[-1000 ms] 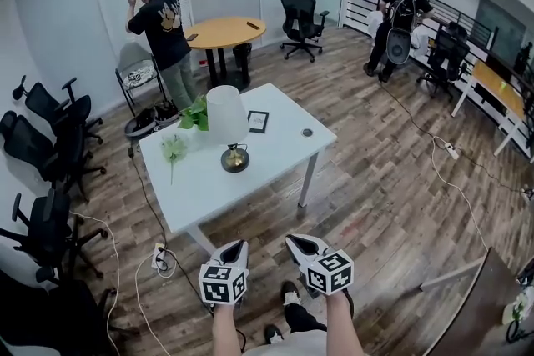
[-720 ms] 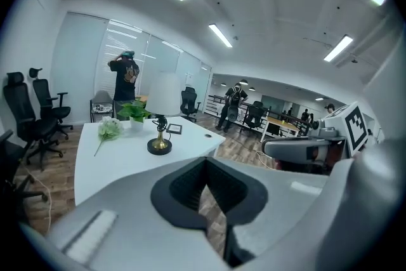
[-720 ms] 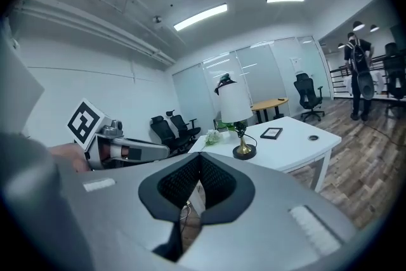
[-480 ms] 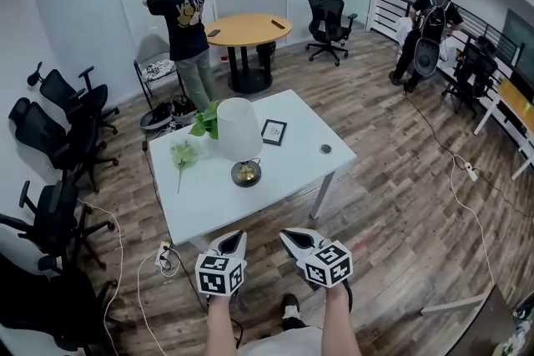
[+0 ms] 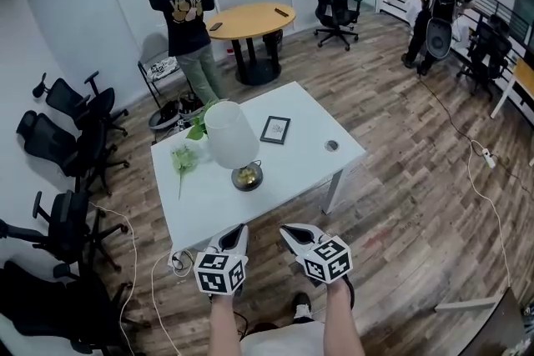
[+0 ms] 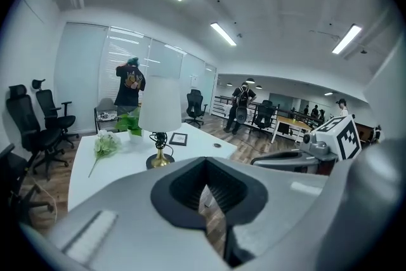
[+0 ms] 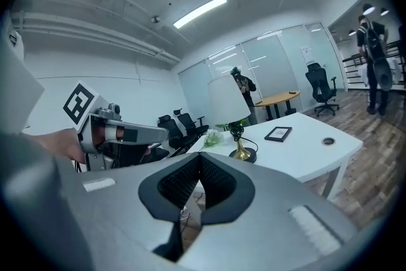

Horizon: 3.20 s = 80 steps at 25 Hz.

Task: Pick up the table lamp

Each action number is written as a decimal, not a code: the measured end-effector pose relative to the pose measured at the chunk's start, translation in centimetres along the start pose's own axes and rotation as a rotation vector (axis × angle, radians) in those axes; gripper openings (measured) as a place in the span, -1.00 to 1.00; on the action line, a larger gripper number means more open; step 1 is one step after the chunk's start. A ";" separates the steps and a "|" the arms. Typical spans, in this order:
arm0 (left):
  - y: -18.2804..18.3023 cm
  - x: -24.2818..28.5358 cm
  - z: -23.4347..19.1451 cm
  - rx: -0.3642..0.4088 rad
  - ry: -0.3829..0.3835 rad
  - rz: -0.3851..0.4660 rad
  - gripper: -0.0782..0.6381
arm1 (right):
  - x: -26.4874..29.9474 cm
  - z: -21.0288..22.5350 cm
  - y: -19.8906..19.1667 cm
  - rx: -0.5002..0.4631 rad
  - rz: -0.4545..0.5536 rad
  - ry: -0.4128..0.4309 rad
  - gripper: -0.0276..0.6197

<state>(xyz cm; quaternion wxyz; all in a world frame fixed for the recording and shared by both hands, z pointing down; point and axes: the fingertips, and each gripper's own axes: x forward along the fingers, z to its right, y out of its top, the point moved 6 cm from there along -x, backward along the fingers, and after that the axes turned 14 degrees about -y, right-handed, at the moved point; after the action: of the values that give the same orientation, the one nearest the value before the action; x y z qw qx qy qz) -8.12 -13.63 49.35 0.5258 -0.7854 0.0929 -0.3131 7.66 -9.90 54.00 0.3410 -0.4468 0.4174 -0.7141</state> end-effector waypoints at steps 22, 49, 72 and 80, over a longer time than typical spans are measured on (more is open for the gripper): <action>3.3 0.1 -6.1 -0.017 -0.100 0.072 -0.78 | 6.1 0.5 -0.8 0.104 0.069 -0.312 -0.82; 10.7 8.5 -14.5 0.013 -0.037 0.126 -0.78 | 28.4 7.0 -0.8 -0.077 -0.079 -0.232 -0.44; 14.5 10.3 -18.2 0.026 0.014 0.166 -0.78 | 37.1 6.1 -0.2 -0.280 -0.118 -0.154 -0.42; 16.2 10.8 -20.4 -0.005 0.071 0.140 -0.78 | 37.7 5.7 1.3 -0.260 -0.157 -0.102 -0.50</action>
<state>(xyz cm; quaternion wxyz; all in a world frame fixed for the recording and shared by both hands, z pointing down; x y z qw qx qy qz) -8.68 -41.40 44.42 0.5408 -0.7668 0.1671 -0.3027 -0.85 -44.53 67.63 0.2442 -0.5540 0.4522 -0.6549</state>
